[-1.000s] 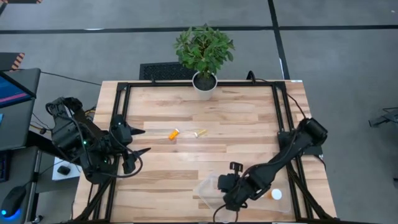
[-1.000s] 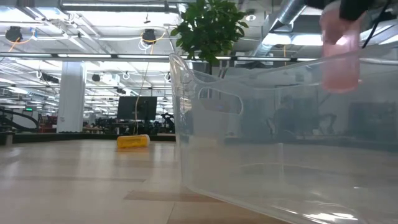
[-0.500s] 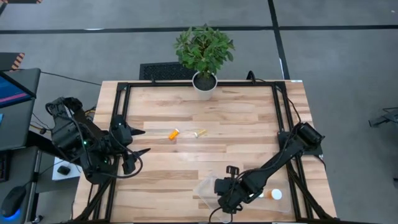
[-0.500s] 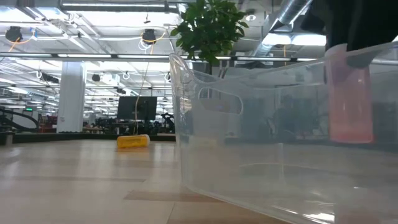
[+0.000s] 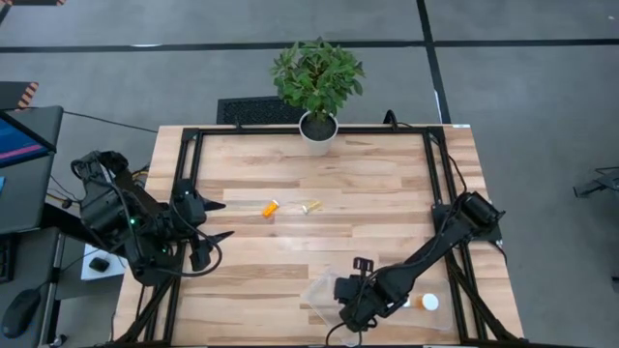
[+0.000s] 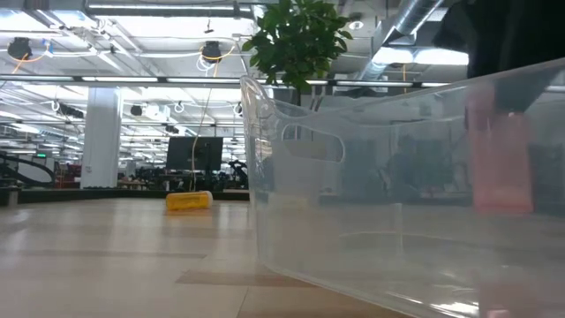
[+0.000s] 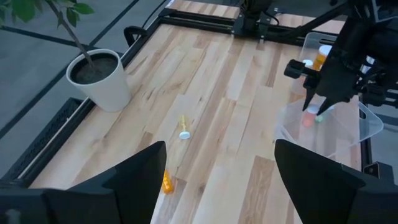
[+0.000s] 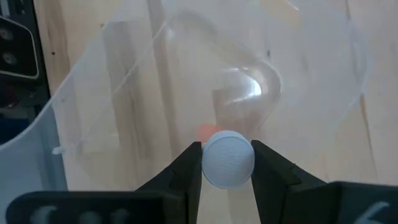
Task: Pick and place medicine bottles into bin by pill shape (circle, oval)
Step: Put the red bottle into the left transparent bin
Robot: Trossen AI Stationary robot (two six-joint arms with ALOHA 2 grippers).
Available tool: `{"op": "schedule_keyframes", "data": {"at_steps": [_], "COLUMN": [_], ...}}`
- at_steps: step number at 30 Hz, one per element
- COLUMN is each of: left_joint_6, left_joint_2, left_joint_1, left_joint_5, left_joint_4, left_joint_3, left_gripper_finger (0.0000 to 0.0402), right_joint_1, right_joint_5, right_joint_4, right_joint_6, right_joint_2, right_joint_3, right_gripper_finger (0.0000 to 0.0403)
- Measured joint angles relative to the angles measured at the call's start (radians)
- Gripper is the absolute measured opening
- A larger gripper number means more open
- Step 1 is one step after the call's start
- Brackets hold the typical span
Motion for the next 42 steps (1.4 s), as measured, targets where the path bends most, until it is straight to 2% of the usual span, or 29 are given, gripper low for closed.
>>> {"op": "schedule_keyframes", "data": {"at_steps": [37,42], "left_joint_6": [-0.018,-0.018], "left_joint_2": [0.000,0.000], "left_joint_1": [0.000,0.000], "left_joint_5": [-0.002,-0.003], "left_joint_4": [0.000,0.000], "left_joint_3": [0.000,0.000], "left_gripper_finger": [0.0295,0.0295], "right_joint_1": [0.007,0.004], "right_joint_5": [0.015,0.014], "right_joint_4": [-0.013,-0.013], "right_joint_6": [-0.063,-0.069], "right_joint_2": [0.047,0.047], "right_joint_3": [0.001,0.001], "right_gripper_finger": [0.0123,0.0144]}}
